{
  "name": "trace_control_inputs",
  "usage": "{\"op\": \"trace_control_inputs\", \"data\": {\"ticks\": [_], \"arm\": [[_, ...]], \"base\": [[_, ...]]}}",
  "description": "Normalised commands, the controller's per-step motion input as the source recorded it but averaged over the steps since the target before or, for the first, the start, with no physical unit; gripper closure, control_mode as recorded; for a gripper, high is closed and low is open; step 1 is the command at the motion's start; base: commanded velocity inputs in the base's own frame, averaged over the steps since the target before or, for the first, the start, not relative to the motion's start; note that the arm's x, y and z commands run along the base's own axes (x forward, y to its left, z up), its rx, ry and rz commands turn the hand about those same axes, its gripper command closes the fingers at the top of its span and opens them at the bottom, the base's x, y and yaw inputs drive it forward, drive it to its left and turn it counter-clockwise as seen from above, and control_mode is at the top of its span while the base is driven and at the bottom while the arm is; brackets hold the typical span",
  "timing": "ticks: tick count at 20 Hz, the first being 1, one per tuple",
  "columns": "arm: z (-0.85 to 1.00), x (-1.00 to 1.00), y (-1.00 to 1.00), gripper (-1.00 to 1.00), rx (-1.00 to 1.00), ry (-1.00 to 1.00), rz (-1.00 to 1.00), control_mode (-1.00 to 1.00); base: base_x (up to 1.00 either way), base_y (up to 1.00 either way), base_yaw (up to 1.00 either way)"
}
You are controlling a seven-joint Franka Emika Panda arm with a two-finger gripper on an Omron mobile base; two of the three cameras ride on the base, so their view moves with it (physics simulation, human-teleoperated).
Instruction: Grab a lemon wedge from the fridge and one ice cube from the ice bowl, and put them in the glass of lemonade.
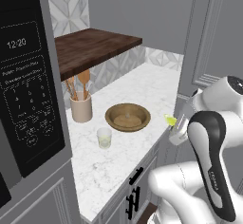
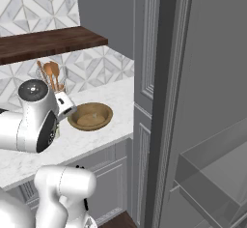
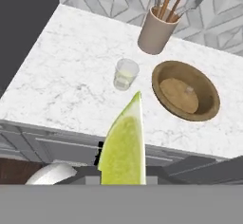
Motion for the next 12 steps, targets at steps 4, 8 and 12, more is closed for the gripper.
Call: {"op": "trace_control_inputs", "data": {"ticks": [4, 8, 12], "arm": [[-0.08, 0.15, 0.07, 1.00, -0.34, -0.12, 0.45, -1.00], [0.00, 0.26, 0.16, 1.00, -0.39, 0.02, 0.45, -1.00], [-0.04, 0.36, 0.09, 1.00, -0.42, 0.00, 0.47, -1.00]], "base": [[0.00, 0.00, 0.00], [0.00, 0.00, 0.00], [0.00, 0.00, 0.00]]}}
